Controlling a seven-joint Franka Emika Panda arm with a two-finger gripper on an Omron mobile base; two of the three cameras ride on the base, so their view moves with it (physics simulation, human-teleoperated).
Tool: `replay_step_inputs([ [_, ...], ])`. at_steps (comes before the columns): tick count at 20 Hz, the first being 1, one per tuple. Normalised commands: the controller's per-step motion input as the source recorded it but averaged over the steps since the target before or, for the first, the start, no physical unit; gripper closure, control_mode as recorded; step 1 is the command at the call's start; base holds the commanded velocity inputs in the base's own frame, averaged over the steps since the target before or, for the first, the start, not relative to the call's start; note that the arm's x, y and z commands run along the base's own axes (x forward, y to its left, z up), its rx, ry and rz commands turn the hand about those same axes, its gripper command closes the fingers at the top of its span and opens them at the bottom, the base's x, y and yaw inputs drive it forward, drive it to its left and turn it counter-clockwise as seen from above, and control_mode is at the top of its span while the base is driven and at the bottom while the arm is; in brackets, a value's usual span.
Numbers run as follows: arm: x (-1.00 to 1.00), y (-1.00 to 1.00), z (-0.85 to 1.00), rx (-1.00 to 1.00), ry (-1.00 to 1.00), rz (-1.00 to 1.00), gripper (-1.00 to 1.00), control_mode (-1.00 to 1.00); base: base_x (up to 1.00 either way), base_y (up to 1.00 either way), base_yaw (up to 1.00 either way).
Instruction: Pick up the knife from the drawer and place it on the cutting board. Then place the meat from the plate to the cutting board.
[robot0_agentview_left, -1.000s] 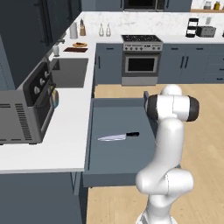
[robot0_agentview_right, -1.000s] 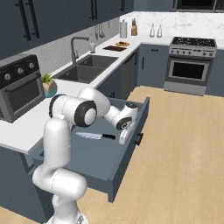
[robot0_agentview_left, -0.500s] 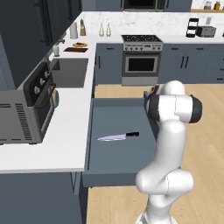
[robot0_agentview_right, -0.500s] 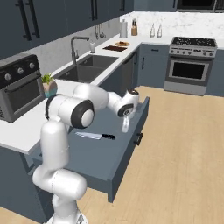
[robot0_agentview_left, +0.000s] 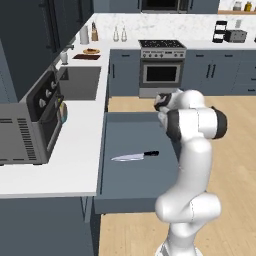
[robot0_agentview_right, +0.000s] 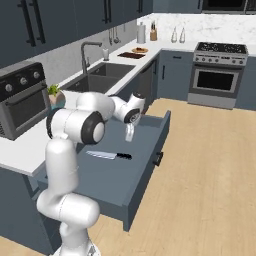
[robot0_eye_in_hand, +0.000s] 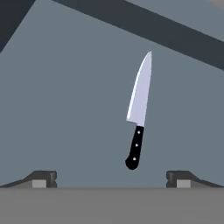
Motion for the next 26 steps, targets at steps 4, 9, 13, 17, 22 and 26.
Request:
replay_step_inputs([
  [4, 0.19, 0.11, -0.7, 0.0, -0.01, 0.0, -1.0, -1.0, 0.0, 0.0, 0.0],
  [9, 0.28, 0.11, -0.39, 0.0, -0.03, 0.0, -1.0, -1.0, 0.0, 0.0, 0.0],
  [13, 0.14, 0.36, -0.35, 0.0, -0.06, 0.0, -1.0, -1.0, 0.0, 0.0, 0.0],
  [17, 0.24, 0.0, -0.39, 0.0, -0.01, 0.01, -1.0, -1.0, 0.0, 0.0, 0.0],
  [22, 0.03, 0.03, -0.4, 0.0, 0.0, 0.01, -1.0, -1.0, 0.0, 0.0, 0.0],
  [26, 0.01, 0.01, -0.33, 0.0, 0.0, 0.0, -1.0, -1.0, 0.0, 0.0, 0.0],
])
